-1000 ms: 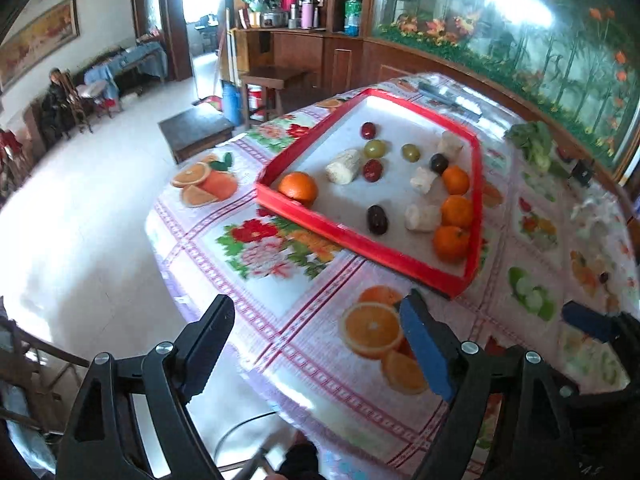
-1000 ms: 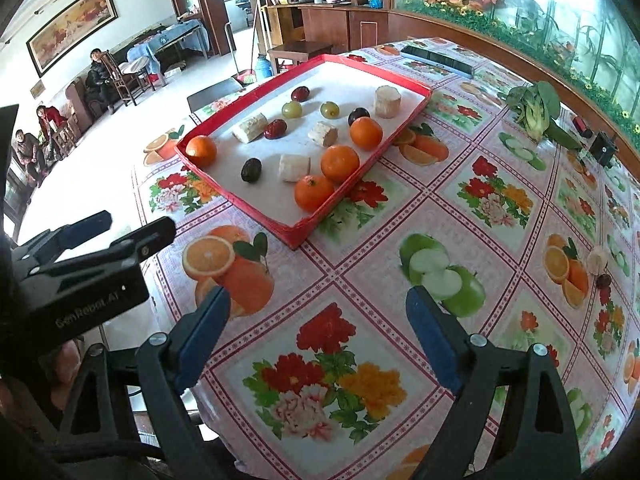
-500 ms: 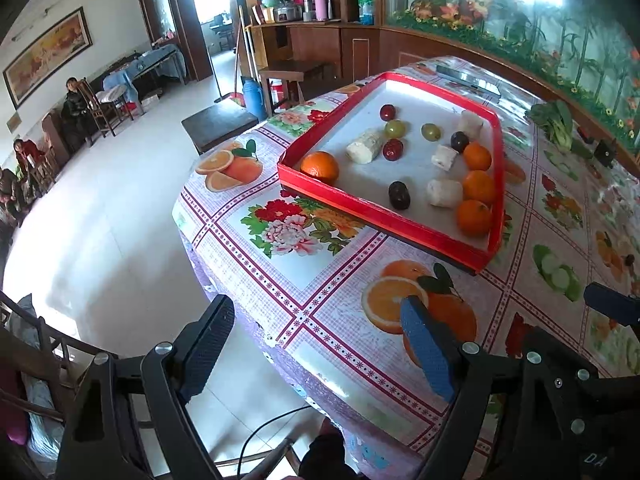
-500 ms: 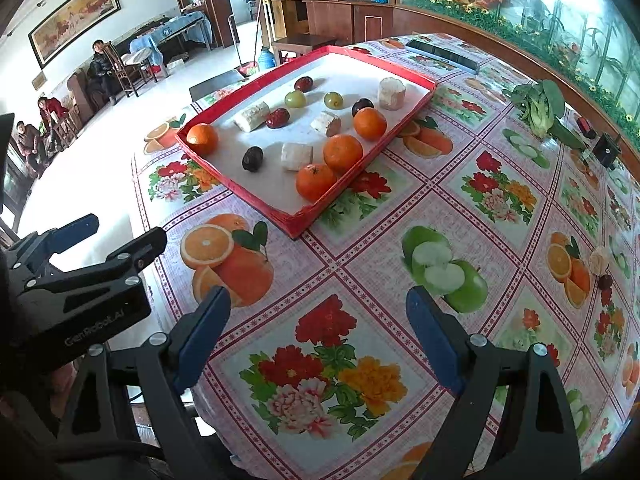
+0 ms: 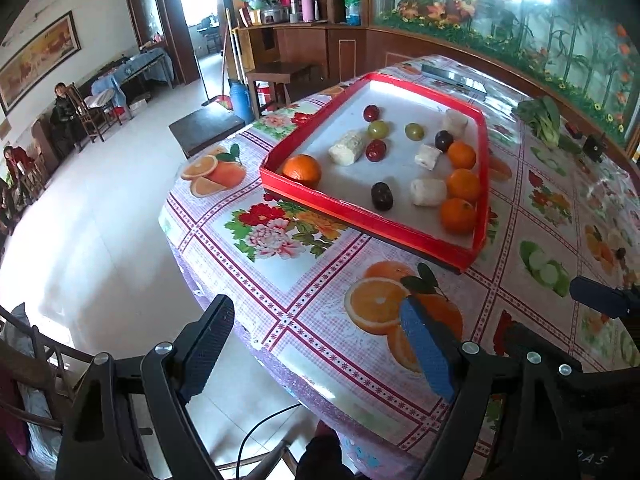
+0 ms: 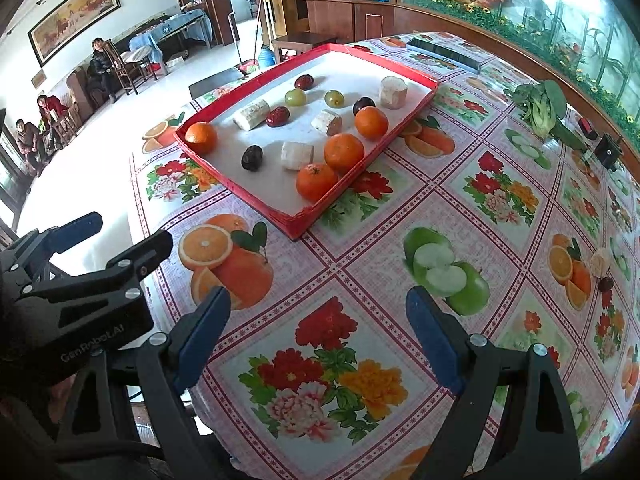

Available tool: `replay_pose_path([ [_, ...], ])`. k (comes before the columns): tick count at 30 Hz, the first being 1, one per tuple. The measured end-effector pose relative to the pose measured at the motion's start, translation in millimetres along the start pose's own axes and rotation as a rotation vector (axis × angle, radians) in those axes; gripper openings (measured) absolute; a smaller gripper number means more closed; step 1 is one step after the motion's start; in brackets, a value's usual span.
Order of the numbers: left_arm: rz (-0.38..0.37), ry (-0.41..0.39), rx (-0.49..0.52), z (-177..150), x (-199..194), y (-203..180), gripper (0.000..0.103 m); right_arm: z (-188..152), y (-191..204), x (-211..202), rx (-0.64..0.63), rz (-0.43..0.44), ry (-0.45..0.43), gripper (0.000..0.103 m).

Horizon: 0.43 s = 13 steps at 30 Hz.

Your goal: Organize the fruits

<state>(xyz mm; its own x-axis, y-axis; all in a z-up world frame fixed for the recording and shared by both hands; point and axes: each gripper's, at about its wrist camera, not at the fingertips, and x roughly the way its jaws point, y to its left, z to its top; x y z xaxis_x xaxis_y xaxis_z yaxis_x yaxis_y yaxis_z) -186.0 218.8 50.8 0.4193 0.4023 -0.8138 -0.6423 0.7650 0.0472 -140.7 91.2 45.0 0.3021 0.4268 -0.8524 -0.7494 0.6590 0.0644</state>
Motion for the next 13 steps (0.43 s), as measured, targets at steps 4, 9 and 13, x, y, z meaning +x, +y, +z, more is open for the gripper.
replay_pose_path([
  [4,-0.004,-0.002,-0.006,0.3,1.2,-0.2,0.085,0.1,-0.1,-0.4,-0.001,-0.001,-0.003,0.09],
  [9,-0.004,-0.012,-0.004,1.8,-0.9,-1.2,0.085,2.1,-1.2,1.0,0.004,-0.002,-0.002,0.09],
  [13,-0.009,-0.004,-0.01,3.1,-0.1,-0.7,0.085,2.8,-2.0,0.7,0.006,-0.004,-0.001,0.09],
])
